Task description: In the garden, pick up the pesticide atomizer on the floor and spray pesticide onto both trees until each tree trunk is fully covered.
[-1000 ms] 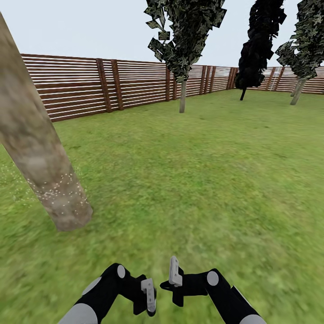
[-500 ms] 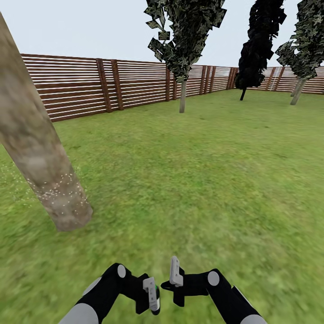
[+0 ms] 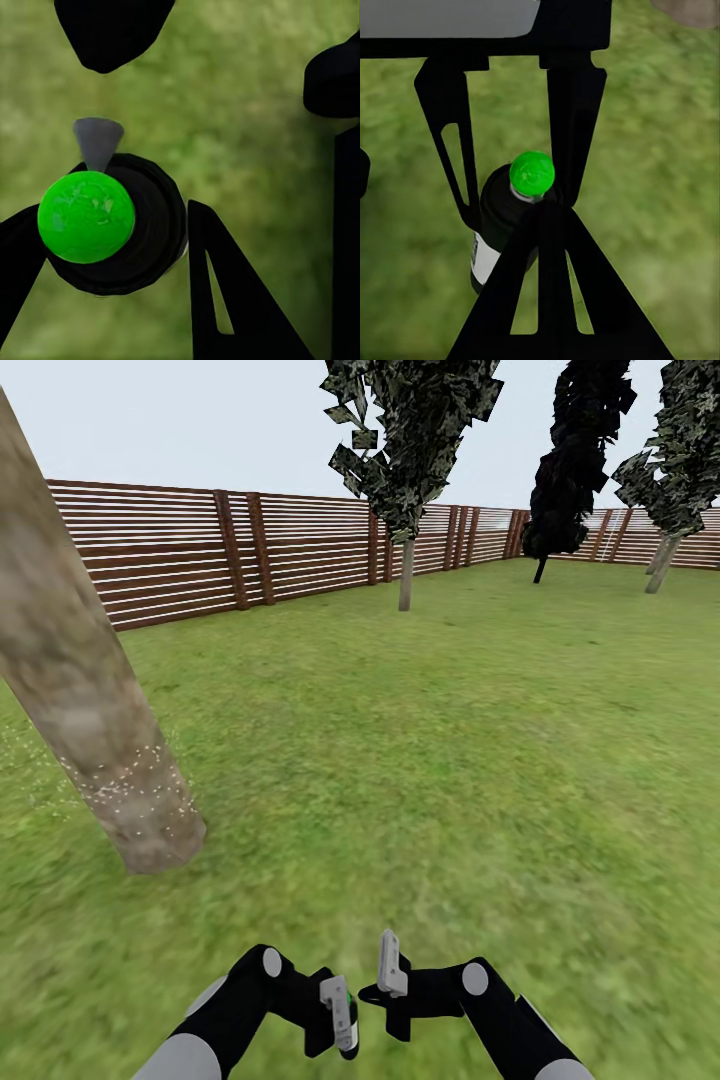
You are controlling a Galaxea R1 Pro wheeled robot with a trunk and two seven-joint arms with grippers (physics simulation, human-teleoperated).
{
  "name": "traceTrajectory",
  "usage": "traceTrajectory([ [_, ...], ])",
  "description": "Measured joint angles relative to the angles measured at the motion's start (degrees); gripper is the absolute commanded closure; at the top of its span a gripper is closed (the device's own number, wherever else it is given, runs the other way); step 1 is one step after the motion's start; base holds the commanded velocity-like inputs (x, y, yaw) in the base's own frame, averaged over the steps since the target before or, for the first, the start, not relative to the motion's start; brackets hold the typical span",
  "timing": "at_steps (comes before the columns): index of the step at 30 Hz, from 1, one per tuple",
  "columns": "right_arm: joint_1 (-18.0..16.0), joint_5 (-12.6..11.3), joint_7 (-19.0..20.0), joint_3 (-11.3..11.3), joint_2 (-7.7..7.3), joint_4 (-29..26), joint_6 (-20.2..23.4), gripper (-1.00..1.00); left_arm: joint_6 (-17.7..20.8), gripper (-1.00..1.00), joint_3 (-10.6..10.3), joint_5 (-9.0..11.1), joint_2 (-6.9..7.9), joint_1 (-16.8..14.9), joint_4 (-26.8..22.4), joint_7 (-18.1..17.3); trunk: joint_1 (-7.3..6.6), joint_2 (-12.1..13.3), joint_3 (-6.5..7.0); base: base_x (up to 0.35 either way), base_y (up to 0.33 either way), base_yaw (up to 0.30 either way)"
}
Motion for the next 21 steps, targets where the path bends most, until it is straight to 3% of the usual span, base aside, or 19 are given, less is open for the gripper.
traceTrajectory([
  [21, 0.0, 0.0, 0.0, 0.0, -0.01, 0.0, 0.0, 1.0, 0.0, 1.0, -0.1, 0.0, -1.25, 0.0, 0.0, 0.1, 0.0, 0.0, 0.0, 0.0, 0.0, 0.0],
])
